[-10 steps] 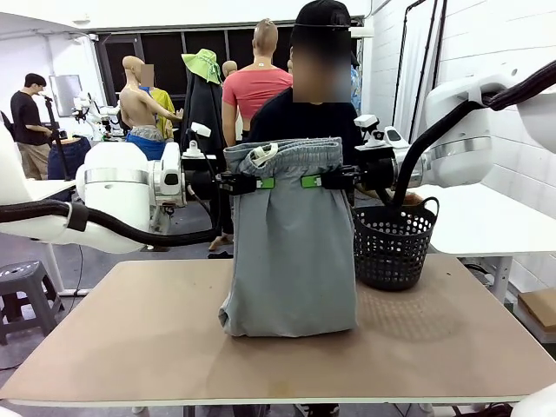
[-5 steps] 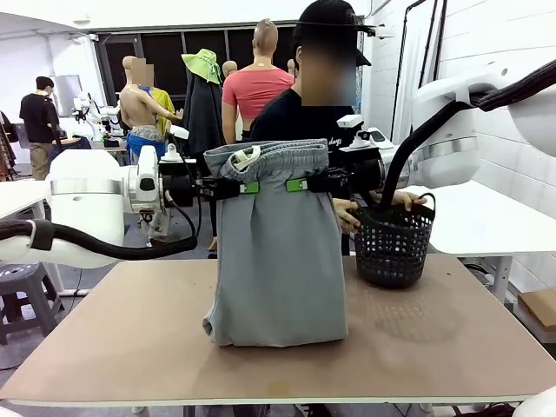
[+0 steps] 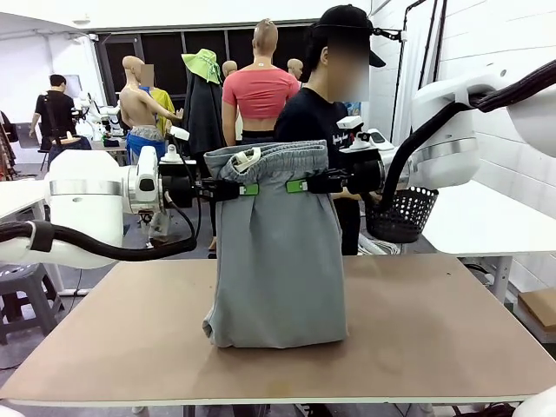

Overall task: Fold the training pants.
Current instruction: Fold the Training pants in half.

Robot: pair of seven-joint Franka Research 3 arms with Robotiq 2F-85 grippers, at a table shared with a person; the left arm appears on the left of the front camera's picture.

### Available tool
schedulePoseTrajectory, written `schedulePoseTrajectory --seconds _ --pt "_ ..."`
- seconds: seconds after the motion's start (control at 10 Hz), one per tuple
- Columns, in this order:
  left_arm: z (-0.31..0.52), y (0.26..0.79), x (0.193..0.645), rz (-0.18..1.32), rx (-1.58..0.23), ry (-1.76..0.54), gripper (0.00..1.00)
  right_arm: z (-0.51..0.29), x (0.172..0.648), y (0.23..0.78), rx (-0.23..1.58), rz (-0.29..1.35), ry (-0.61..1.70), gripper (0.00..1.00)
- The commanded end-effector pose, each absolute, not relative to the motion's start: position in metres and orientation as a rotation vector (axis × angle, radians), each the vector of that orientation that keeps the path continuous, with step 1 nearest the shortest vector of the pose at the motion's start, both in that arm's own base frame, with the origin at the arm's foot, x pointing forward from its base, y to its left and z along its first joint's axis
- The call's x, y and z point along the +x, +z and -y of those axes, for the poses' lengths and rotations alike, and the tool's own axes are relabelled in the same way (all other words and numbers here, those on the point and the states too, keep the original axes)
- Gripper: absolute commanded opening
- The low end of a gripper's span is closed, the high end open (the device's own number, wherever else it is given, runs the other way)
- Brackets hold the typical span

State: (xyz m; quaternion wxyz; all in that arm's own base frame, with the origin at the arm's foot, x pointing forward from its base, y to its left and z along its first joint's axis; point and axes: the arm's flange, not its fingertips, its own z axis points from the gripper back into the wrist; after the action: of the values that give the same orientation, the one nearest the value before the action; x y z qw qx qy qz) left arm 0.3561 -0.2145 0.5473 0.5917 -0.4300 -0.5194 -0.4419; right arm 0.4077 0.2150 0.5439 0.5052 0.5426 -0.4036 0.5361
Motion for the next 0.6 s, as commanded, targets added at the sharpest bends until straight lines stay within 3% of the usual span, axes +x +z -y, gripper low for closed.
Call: schedulePoseTrajectory --seconds 0.0,0.5 --pt "0.214 0.562 0.396 1.205 -0.974 -1.058 0.0 -0.219 0.442 0.552 1.299 0.967 1.318 0.0" --pt "0.211 0.63 0.486 1.267 -0.874 -1.06 0.0 -0.219 0.53 0.599 1.308 0.956 1.326 0.0"
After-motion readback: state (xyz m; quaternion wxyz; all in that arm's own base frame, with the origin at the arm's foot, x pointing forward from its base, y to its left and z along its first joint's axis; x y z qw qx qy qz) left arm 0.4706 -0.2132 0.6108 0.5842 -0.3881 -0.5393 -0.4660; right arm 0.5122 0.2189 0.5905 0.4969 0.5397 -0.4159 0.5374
